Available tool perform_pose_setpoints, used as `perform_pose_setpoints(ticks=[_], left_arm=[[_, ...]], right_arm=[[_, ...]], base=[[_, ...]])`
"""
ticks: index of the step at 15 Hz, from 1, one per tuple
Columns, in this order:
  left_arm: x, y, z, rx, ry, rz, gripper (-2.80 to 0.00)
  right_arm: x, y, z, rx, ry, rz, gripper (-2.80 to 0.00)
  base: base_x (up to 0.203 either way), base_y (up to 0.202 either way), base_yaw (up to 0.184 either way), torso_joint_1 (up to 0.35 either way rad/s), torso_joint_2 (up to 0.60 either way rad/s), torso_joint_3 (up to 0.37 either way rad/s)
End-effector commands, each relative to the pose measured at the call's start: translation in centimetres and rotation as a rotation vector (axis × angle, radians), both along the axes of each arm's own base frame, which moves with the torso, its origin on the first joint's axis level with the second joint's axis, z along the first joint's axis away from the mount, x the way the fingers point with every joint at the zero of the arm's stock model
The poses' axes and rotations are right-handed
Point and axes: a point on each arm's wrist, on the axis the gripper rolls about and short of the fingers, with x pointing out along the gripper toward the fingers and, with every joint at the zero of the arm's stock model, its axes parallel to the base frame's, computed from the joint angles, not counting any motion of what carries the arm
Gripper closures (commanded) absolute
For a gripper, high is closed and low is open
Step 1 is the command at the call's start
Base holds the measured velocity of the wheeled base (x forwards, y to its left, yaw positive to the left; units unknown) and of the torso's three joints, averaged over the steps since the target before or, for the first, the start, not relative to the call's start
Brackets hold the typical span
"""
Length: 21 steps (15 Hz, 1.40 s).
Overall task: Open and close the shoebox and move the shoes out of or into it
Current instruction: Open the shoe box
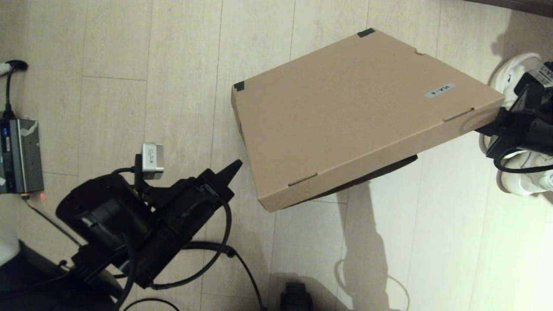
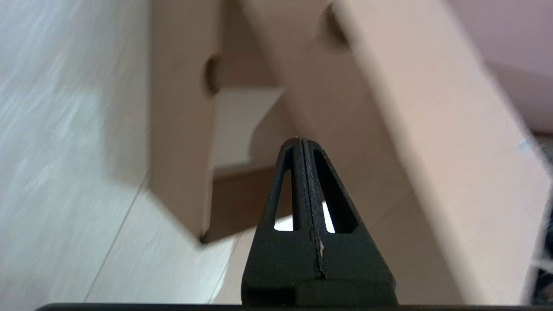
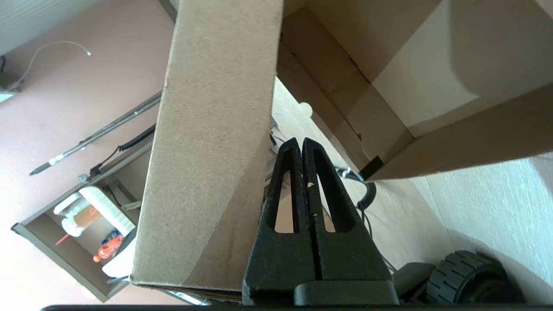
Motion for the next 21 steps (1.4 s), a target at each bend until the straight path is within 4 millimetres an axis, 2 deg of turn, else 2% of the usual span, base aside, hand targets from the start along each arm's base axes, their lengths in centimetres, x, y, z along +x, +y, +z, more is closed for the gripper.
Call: perform_pose_setpoints(ticks=[1, 5, 9, 15, 17, 21], left_arm=[[-0.5, 0.5, -0.1, -0.007, 0.010, 0.003, 0.00], [-0.1, 0.4, 0.7, -0.073, 0.008, -0.008, 0.00], [0.5, 1.1, 1.2, -0.090, -0.011, 0.019, 0.00], [1.5, 0.2, 3.8, -0.191, -0.080, -0.066, 0.00], [0.7, 0.8, 3.3, -0.187, -0.052, -0.062, 0.00], [-3.4, 3.3, 2.4, -0.212, 0.021, -0.071, 0.00]], right_arm=[[-0.1, 0.3, 0.5, 0.000, -0.014, 0.016, 0.00], [0.0, 0.8, 2.5, -0.002, -0.034, 0.035, 0.00], [0.8, 2.1, 4.7, -0.001, -0.063, 0.065, 0.00], [2.4, 4.3, 7.6, -0.001, -0.127, 0.144, 0.00], [2.8, 4.6, 7.8, 0.000, -0.131, 0.151, 0.00], [3.3, 5.8, 8.3, 0.010, -0.144, 0.164, 0.00]], base=[[0.000, 0.000, 0.000, 0.000, 0.00, 0.000], [0.000, 0.000, 0.000, 0.000, 0.00, 0.000], [0.000, 0.000, 0.000, 0.000, 0.00, 0.000], [0.000, 0.000, 0.000, 0.000, 0.00, 0.000], [0.000, 0.000, 0.000, 0.000, 0.00, 0.000], [0.000, 0.000, 0.000, 0.000, 0.00, 0.000]])
